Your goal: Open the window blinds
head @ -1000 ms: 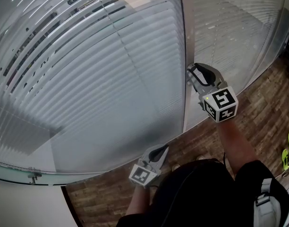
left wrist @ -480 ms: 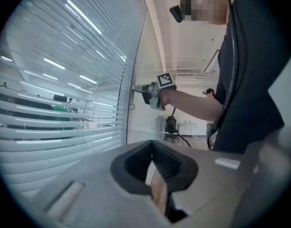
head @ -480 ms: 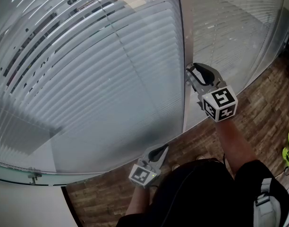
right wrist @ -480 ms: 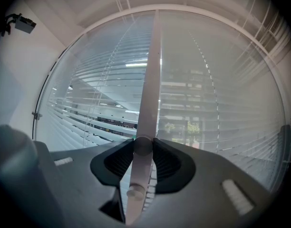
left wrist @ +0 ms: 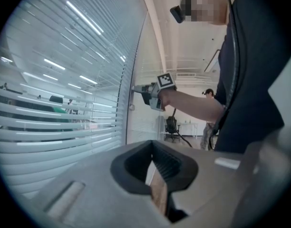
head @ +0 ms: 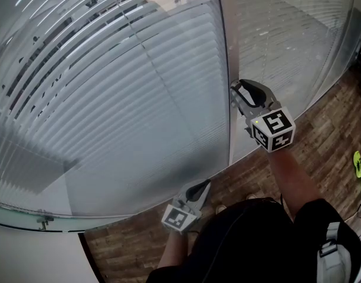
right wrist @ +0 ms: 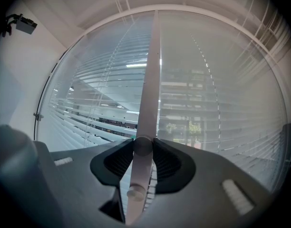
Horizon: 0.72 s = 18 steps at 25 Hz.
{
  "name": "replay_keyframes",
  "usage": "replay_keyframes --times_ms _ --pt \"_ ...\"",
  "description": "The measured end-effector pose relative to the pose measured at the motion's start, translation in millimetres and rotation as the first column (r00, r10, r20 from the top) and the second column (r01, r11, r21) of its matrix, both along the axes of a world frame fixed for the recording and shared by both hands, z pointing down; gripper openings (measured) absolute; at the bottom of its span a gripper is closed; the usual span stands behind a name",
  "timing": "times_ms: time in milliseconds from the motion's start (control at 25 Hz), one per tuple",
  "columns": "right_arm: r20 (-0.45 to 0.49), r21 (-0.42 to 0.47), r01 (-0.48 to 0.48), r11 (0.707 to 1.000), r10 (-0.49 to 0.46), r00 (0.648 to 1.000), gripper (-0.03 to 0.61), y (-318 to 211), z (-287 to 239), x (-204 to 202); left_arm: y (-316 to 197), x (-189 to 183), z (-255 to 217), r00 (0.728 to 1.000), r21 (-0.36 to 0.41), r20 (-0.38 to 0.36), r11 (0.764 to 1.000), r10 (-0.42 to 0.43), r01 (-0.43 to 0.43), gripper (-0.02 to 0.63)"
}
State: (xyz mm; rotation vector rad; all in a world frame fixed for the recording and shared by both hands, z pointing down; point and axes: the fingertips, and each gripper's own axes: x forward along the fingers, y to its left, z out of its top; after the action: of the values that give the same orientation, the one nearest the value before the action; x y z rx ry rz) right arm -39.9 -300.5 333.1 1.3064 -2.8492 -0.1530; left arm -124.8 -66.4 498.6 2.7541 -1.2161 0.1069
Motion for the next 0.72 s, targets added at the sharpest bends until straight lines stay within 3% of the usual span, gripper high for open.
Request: replay_keyframes --times_ms 440,720 --pt "-0.01 0.037 0.057 0.998 -0.057 0.998 0.146 5.7 -3.1 3.3 -12.0 34.8 -4.4 0.998 0.017 0.013 0.998 0.053 -0.053 0.005" --pt "0.037 0.042 0.128 0.991 -0.129 0.991 0.147 20.5 -0.7 18.9 -21.5 52.2 -3.8 0.999 0.006 0.011 0.999 0.05 -0.05 0.005"
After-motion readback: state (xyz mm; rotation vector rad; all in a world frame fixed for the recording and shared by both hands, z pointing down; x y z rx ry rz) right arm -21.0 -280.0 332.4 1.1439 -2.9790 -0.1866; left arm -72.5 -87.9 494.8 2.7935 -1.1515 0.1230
